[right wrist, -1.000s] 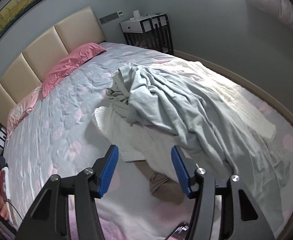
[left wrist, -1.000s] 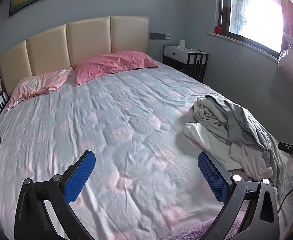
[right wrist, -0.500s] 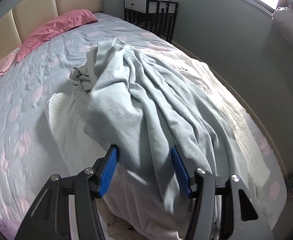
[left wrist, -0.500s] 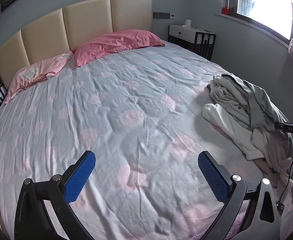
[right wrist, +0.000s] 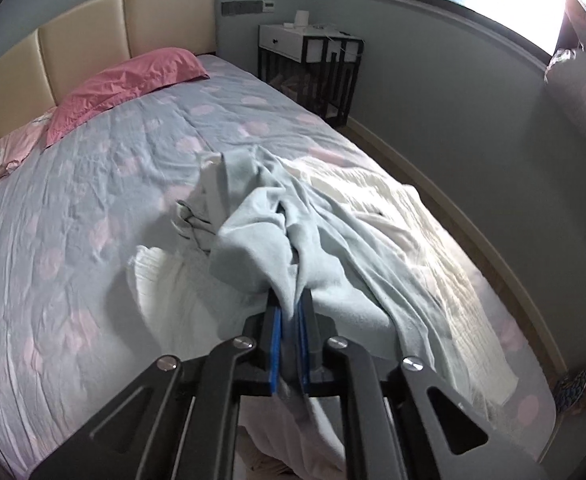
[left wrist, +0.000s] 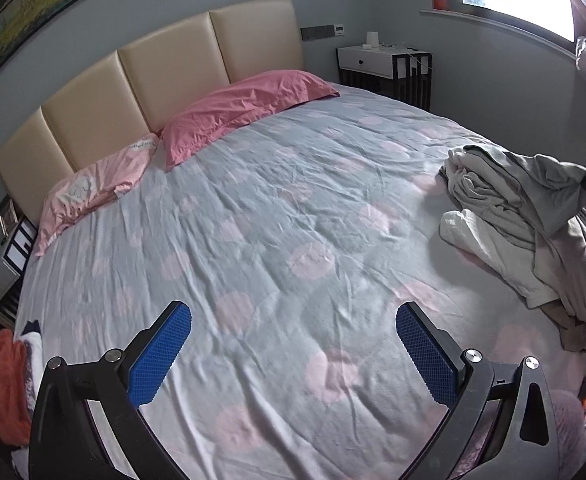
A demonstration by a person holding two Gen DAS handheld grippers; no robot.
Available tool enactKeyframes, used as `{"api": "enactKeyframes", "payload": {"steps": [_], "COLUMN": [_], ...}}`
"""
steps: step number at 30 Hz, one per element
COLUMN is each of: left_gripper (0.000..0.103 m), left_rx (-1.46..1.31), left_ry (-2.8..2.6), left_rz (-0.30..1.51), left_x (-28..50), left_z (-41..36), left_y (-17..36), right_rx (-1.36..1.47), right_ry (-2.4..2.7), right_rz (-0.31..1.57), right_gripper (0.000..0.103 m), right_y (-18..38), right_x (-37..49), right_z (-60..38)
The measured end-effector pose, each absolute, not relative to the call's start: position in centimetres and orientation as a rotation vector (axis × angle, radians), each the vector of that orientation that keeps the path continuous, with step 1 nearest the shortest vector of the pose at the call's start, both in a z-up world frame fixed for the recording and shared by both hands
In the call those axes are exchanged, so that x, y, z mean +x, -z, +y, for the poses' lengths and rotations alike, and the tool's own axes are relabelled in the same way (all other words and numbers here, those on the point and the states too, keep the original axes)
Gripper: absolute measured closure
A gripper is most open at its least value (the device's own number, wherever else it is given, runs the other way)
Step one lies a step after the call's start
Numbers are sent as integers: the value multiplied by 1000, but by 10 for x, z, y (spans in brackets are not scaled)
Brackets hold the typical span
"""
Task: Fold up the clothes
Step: 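Reach the right gripper into the pale green garment and close on it, then pull the pale green garment out with the right gripper while the left gripper grasps its edge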
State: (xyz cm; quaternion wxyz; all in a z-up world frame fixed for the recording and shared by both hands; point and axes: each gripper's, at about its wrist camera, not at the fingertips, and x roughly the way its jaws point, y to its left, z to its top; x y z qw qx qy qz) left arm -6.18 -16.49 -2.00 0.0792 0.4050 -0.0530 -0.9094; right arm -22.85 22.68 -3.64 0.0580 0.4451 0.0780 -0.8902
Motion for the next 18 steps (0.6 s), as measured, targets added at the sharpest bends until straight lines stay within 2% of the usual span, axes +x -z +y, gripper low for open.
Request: {"api": "enactKeyframes", "payload": {"steps": [5, 12, 18], "left_gripper": [0, 0, 0], "left_rx": [1147, 1113, 1099], "left_ry": [2739, 2743, 2746], "left_rz": [-179, 47, 231], "left_x": [-42, -13, 7], "left_z": [-195, -258, -308], "left_y": [2, 32, 51], "right_rx": [1203, 1067, 1070], "right_ry": [2634, 2421, 2175], "right_rz": [267, 291, 272], "right_gripper": [96, 96, 96], "right_y": [-19, -71, -75], "right_x": [-204, -145, -92], "right_z": [159, 18, -99]}}
